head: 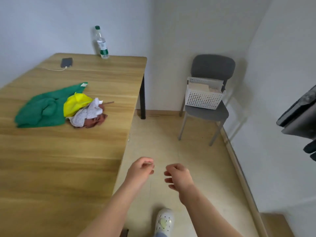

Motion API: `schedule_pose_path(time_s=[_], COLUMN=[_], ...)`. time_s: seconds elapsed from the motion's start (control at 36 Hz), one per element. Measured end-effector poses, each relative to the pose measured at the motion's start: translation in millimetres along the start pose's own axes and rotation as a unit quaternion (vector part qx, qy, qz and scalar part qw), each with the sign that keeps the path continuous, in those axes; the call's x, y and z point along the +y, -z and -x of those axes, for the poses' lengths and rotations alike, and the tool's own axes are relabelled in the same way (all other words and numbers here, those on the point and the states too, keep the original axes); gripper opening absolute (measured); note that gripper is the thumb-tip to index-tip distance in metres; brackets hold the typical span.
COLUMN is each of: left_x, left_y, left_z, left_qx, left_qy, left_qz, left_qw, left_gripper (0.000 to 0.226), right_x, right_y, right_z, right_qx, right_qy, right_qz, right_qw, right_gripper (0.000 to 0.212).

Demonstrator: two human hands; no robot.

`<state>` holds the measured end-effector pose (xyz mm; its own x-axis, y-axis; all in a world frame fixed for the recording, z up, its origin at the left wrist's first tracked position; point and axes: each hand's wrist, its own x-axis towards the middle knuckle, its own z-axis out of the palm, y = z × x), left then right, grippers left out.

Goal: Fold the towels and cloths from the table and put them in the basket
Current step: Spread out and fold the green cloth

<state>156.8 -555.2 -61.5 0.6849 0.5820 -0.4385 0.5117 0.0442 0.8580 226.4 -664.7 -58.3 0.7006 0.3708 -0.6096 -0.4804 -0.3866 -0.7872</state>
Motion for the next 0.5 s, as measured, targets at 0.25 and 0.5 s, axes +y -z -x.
schedule_pose_path(time_s=[0.25,0.5], left_x=[-52.9,-61.5], left_y=[81.8,173.1], left_z=[81.3,74.0], left_qx=[0.033,0.067], left_qy=[0.014,-0.007], left_qz=[-0.022,-0.004], left_qw=[0.999,0.998], left_gripper=[0.015,0.020], right_x=[60.4,41.0], right_y=[-62.1,-137.6], right_z=[85.9,94.9], right_qx=[-0.019,-0.026], right_qy=[-0.011,0.033], right_qz=[-0.008,0.000], right_qw=[1.000,0.999], right_gripper=[0.011,0.010])
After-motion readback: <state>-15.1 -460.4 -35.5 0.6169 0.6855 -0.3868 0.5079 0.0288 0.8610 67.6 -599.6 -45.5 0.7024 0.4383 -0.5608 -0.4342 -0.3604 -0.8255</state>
